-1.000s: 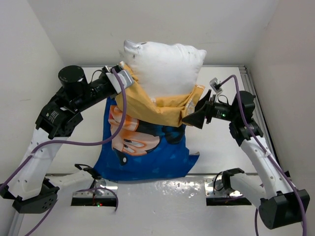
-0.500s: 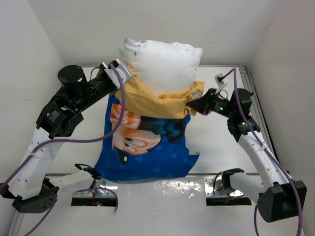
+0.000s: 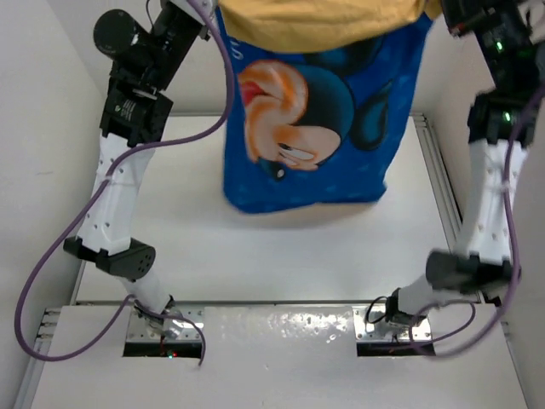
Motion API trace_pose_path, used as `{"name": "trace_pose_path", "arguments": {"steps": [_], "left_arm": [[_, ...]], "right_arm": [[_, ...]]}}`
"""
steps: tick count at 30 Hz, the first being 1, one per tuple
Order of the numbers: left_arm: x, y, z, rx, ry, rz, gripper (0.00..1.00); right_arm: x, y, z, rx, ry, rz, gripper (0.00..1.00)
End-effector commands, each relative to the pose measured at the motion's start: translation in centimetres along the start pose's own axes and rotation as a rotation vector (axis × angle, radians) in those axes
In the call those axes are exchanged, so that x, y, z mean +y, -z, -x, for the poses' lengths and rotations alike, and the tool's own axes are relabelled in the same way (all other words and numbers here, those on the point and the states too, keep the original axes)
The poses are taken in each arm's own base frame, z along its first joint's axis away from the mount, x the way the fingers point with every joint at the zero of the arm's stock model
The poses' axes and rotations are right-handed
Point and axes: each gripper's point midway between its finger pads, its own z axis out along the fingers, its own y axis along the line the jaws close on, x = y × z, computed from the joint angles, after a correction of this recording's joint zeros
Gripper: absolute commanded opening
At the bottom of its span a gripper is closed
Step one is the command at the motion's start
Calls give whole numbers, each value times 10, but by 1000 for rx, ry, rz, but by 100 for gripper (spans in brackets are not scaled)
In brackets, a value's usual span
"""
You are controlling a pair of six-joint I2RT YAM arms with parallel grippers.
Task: Put the pillow into the pillowcase
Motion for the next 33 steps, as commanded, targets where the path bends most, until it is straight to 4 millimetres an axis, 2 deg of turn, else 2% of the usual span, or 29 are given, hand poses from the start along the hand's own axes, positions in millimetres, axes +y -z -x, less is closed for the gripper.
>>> {"name": "trace_pose_path", "arguments": {"steps": [1, 2, 3, 4, 6, 7, 8, 9, 10, 11, 12, 13, 15, 17, 18, 19, 20, 21, 22, 24, 25, 26, 27, 28, 29, 30, 31, 32, 33], "left_arm": [[132, 97, 126, -149, -135, 365, 0], [121, 92, 104, -83, -128, 330, 0], [122, 110, 106, -64, -120, 330, 0], [91, 96, 52, 40, -84, 259, 0], [62, 96, 14, 128, -64, 168, 0], [44, 92, -8, 182, -47, 103, 0], [45, 88, -9, 186, -43, 106, 0], [71, 77, 5, 163, -52, 196, 0], [92, 72, 16, 138, -60, 262, 0], [114, 71, 37, 80, -60, 329, 0], [143, 74, 75, -33, -95, 418, 0], [153, 79, 90, -82, -125, 449, 0], [155, 101, 122, -178, -167, 447, 0], [147, 112, 141, -216, -161, 400, 0], [132, 108, 129, -141, -125, 308, 0], [115, 100, 106, -74, -93, 235, 0], [105, 109, 99, -30, -86, 197, 0], [63, 92, 20, 134, -58, 98, 0], [49, 94, -7, 187, -65, 73, 0], [13, 95, -73, 342, -53, -2, 0], [10, 92, -90, 393, -22, -8, 0], [-3, 74, -132, 473, 7, -38, 0], [32, 65, -95, 417, 11, 38, 0], [53, 55, -93, 399, 46, 103, 0], [88, 37, -58, 263, 28, 208, 0], [114, 37, -42, 205, 3, 300, 0], [131, 39, -19, 127, -22, 364, 0], [161, 75, 53, -17, -39, 466, 0], [171, 76, 67, -157, -59, 533, 0]], "right_arm": [[82, 66, 108, -382, 279, -18, 0], [89, 67, 92, -328, 268, 18, 0], [82, 65, 78, -291, 229, 25, 0], [68, 60, 56, -233, 154, 28, 0], [37, 45, 13, -87, 55, 20, 0], [47, 36, 17, -80, 38, 53, 0], [46, 31, 19, -76, 29, 59, 0], [38, 24, 21, -72, 23, 46, 0], [71, 25, 60, -145, 94, 93, 0], [78, 29, 82, -185, 171, 81, 0], [91, 35, 99, -216, 219, 77, 0], [114, 45, 121, -268, 285, 93, 0], [136, 64, 138, -320, 391, 105, 0], [152, 83, 126, -315, 416, 117, 0], [156, 88, 122, -315, 424, 132, 0], [136, 89, 103, -271, 380, 102, 0], [121, 86, 88, -229, 328, 86, 0], [97, 79, 71, -188, 248, 56, 0], [43, 63, 34, -109, 89, -5, 0], [-4, 47, -15, 34, -73, -50, 0], [4, 33, -20, 61, -135, -7, 0], [-29, 19, -48, 133, -217, -38, 0], [-34, 9, -49, 143, -244, -42, 0], [12, -5, 4, 55, -154, 54, 0], [-5, -17, 16, -4, -143, 21, 0], [30, -14, 58, -110, -61, 86, 0], [30, -5, 81, -176, -54, 77, 0], [32, 6, 98, -231, -28, 79, 0], [73, 33, 127, -332, 53, 132, 0]]}}
